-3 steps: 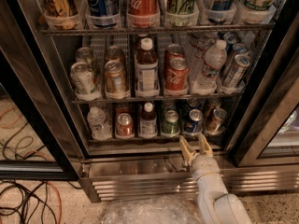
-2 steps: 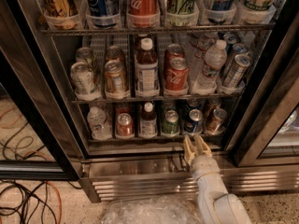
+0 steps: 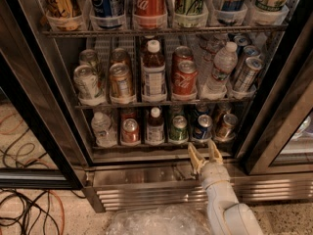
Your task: Pick pepsi can from bottom shelf of fridge
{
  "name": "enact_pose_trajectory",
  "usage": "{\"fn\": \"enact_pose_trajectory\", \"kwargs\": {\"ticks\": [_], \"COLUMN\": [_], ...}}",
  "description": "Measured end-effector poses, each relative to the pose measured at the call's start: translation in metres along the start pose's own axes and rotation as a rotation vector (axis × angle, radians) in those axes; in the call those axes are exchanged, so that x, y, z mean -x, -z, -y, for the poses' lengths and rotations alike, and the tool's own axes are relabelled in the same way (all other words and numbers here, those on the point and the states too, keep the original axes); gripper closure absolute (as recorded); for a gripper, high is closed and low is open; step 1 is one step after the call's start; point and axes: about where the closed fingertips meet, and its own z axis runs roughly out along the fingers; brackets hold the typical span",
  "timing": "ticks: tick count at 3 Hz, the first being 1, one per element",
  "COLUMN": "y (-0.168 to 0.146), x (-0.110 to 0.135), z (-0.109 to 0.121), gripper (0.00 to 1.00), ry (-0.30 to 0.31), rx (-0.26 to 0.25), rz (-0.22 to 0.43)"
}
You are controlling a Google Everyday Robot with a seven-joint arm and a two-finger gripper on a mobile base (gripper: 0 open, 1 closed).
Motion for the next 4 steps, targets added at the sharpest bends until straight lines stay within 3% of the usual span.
{"fn": "enact_pose_trajectory", "kwargs": {"ticks": [2,4], "y": [-0.009,-0.026], "x": [-0.002,0.002], "z": [0.002,0.02], "gripper": [0.4,0.33], "ry": [-0.006,-0.017], "rx": [-0.019,-0.075], "rz": [-0.003,0.021]}}
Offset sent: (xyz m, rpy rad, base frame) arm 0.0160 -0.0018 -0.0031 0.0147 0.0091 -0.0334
